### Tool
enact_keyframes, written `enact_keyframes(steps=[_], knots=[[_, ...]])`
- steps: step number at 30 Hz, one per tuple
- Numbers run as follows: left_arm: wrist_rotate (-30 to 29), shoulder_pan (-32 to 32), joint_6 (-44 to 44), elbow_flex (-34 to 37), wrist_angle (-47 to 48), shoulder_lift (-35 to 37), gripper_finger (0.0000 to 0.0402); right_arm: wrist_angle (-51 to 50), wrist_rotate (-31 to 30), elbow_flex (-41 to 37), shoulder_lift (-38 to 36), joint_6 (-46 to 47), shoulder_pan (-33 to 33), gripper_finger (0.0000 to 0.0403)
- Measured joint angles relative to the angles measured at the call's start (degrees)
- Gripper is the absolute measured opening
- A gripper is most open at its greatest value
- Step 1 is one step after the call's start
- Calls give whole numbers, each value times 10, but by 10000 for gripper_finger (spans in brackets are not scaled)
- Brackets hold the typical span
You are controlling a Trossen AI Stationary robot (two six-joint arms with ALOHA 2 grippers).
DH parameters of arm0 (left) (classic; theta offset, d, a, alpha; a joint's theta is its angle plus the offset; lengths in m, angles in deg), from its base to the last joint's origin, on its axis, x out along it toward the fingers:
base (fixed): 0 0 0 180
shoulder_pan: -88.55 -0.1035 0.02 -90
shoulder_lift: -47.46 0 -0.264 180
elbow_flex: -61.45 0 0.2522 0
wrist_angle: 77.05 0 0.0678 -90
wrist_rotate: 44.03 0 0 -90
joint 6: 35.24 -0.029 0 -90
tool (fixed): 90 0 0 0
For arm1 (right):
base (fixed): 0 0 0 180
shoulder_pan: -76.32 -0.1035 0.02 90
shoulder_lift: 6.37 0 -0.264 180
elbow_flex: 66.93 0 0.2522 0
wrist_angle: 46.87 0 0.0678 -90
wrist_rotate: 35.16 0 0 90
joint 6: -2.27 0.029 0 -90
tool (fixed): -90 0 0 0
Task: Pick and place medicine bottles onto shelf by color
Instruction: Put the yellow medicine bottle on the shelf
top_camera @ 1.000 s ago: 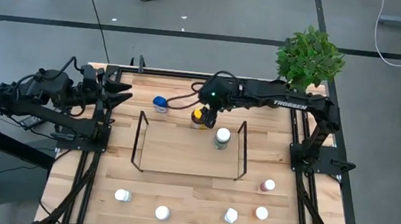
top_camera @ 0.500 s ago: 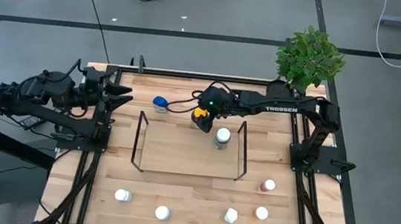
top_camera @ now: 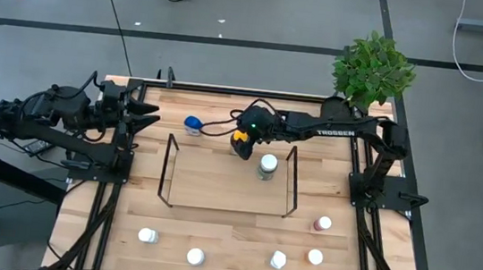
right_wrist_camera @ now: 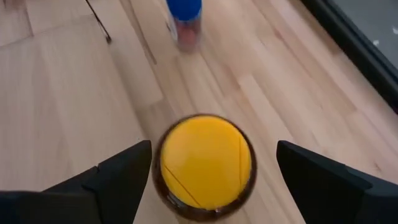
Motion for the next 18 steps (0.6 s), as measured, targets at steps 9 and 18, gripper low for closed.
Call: enact_keyframes(steps=[9, 18], knots=[[2, 0, 19, 0, 7, 0, 177, 20, -7, 1, 22, 6, 0, 353], [2, 0, 21, 0, 11, 0, 174, 8, -5, 1, 22, 5, -3, 346]])
